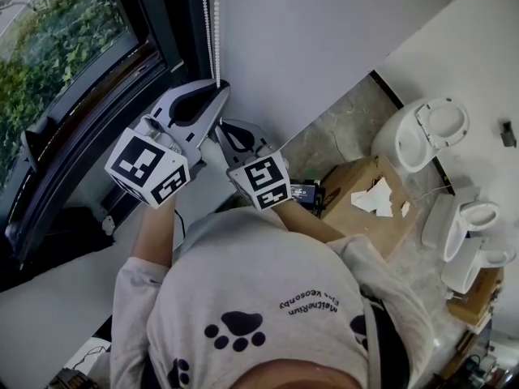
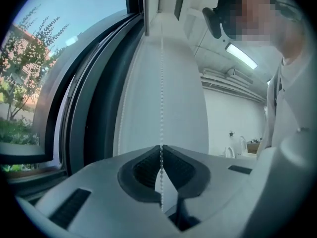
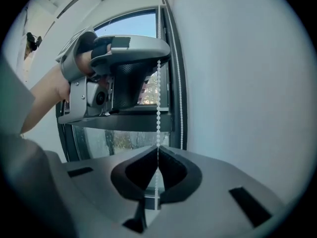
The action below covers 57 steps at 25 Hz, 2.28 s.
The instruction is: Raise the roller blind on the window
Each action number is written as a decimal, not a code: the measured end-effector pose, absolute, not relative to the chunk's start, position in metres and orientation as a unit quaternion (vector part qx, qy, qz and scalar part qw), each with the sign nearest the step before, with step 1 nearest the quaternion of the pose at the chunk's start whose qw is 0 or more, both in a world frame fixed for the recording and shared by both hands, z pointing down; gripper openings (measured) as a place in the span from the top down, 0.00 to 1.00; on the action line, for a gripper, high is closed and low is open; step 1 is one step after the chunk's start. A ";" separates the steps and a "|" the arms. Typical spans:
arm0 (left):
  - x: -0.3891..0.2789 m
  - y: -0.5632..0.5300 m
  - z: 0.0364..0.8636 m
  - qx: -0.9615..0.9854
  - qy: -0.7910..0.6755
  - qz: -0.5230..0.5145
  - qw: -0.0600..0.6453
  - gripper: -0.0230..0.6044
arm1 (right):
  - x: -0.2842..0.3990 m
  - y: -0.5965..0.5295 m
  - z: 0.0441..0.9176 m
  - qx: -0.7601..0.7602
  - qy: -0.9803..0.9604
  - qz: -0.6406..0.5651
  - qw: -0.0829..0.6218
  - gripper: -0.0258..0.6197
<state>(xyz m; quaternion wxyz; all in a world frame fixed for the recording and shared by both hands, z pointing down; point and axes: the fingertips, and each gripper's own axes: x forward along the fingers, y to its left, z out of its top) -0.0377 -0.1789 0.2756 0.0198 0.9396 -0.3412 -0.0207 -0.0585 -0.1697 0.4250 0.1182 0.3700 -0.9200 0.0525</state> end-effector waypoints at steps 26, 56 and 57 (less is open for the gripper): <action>-0.031 -0.174 0.411 0.927 -0.354 0.022 0.121 0.93 | -0.039 -0.156 0.558 0.361 -0.889 0.131 0.249 0.94; -0.028 -0.163 0.410 0.931 -0.345 -0.013 0.116 0.93 | -0.049 -0.167 0.227 0.373 -0.927 -0.035 -0.011 0.84; -0.028 -0.163 0.410 0.931 -0.345 -0.015 0.116 0.93 | -0.050 -0.169 0.223 0.375 -0.926 -0.036 -0.013 0.86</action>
